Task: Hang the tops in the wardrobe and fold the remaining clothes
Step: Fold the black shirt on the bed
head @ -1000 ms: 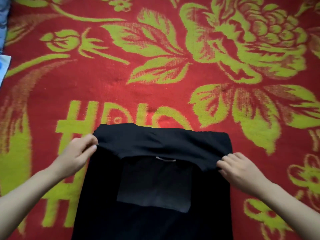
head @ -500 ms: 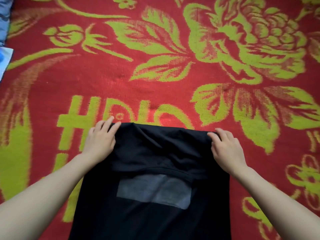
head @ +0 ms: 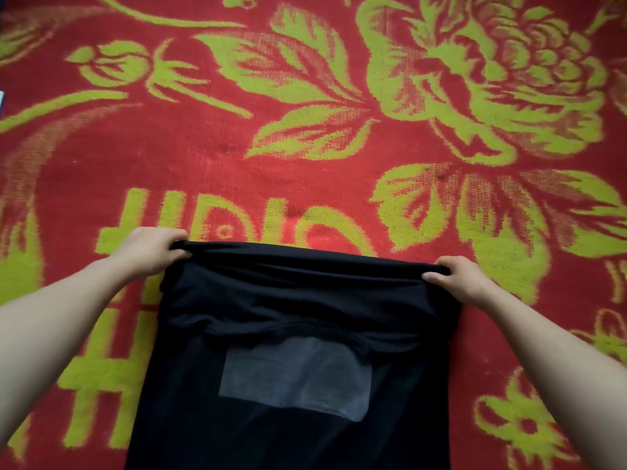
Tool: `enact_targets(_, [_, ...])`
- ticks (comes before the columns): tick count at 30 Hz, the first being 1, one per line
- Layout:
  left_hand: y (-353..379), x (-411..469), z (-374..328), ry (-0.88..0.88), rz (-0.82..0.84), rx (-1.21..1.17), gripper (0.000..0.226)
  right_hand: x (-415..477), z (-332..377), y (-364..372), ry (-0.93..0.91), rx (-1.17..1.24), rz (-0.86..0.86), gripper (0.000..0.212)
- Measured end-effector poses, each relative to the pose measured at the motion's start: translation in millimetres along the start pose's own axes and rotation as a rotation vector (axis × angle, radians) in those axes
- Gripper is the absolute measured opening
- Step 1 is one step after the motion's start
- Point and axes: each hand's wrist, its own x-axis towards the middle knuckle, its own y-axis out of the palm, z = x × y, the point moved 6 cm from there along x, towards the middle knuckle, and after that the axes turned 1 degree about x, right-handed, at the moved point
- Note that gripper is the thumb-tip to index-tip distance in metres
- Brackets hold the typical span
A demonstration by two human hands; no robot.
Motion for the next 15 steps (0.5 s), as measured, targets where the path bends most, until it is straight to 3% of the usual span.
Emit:
enact_targets(3, [3,3,-17,0.023,0.074,-0.193,0.022,4,19,3,-0.103,-0.366,-0.087,0.047])
enact_targets(6, [3,0,-21,0.036,0.192,-0.318,0.038,3,32,9,-0.219,-0.361,0.008,0.071])
enact_targets(8, [2,-4,-18,0.039,0.208,-0.312,0.049,2,25,12,-0.175,-0.428,0.065,0.075])
enact_targets(11, [-2,-11,-10,0.013,0.142,-0.338,0.042,-3,13,7,-0.093,-0.373,-0.005,0.058])
enact_targets(13, [-9,-19,-10,0.023,0.083,-0.388,0.026,-9,8,-2,-0.085,-0.209,-0.092,0.036])
enact_targets(15, [-14,-31,-10,0.049,0.021,-0.422,0.03,-21,3,-10,-0.104,-0.026,-0.108,0.018])
